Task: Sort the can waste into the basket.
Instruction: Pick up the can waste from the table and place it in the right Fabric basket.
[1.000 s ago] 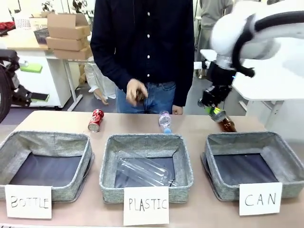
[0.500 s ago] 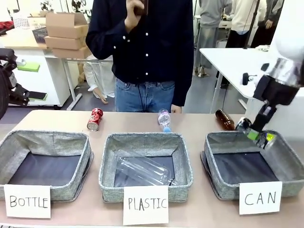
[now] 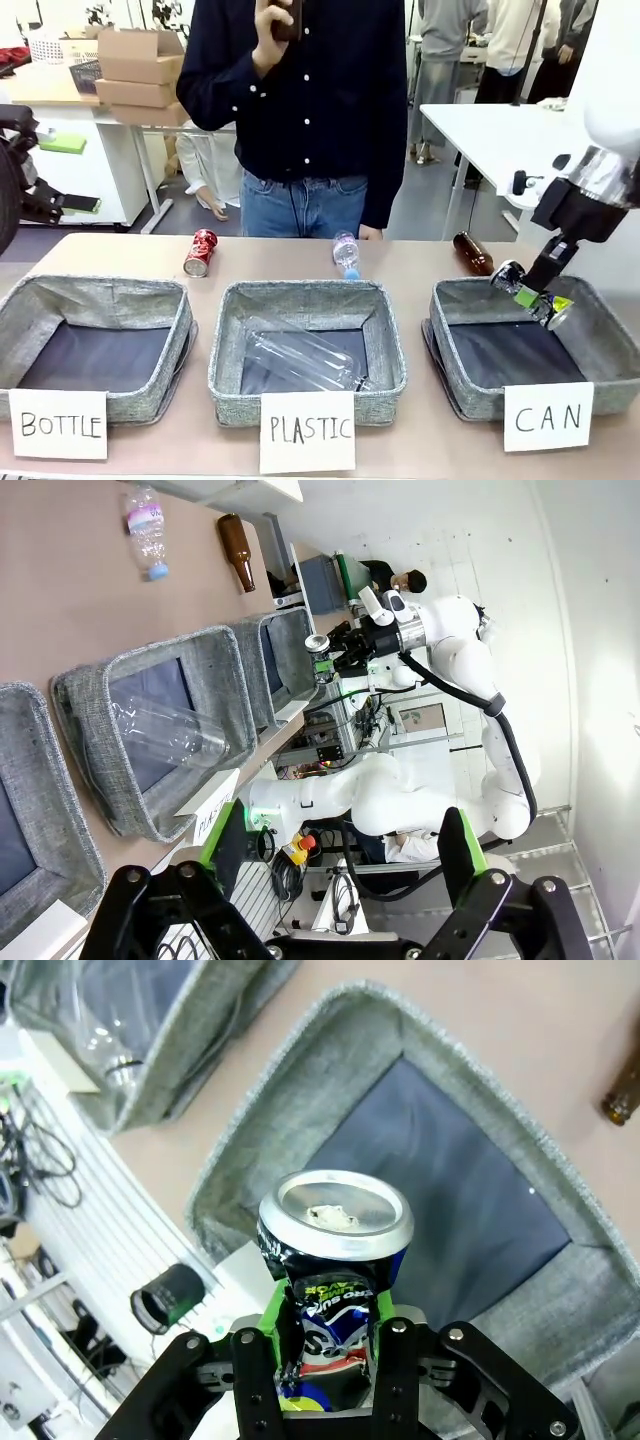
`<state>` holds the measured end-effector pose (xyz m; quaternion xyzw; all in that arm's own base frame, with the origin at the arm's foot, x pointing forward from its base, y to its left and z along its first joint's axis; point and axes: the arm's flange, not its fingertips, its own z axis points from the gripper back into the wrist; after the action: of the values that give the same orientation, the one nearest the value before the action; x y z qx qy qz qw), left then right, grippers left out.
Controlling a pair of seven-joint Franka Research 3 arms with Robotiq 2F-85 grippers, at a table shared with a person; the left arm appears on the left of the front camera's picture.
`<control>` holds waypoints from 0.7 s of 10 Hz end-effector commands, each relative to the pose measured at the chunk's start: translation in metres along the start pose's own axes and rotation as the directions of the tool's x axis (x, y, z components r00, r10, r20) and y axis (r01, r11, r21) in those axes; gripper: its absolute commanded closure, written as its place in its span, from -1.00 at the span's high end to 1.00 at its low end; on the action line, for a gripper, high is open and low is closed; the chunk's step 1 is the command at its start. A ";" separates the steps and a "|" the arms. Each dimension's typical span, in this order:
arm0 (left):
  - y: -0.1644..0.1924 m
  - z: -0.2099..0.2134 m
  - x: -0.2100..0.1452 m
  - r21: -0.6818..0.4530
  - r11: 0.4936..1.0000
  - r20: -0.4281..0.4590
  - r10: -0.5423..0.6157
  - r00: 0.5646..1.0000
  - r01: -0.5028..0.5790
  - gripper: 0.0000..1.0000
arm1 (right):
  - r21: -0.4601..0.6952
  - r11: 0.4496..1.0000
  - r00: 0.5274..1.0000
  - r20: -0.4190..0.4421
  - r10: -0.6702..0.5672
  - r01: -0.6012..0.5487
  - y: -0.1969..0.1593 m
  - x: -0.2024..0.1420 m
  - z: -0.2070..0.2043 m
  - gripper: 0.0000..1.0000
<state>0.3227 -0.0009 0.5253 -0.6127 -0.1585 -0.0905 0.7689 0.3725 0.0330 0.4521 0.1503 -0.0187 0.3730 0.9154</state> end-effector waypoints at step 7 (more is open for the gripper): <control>-0.001 -0.001 0.000 -0.025 0.999 0.009 -0.020 1.000 0.021 1.00 | 0.054 0.998 0.996 0.073 -0.050 0.046 -0.009 0.001 -0.003 1.00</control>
<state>0.3228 -0.0008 0.5253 -0.6127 -0.1585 -0.0905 0.7689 0.3758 0.0270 0.4495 0.1685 -0.0246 0.3558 0.9189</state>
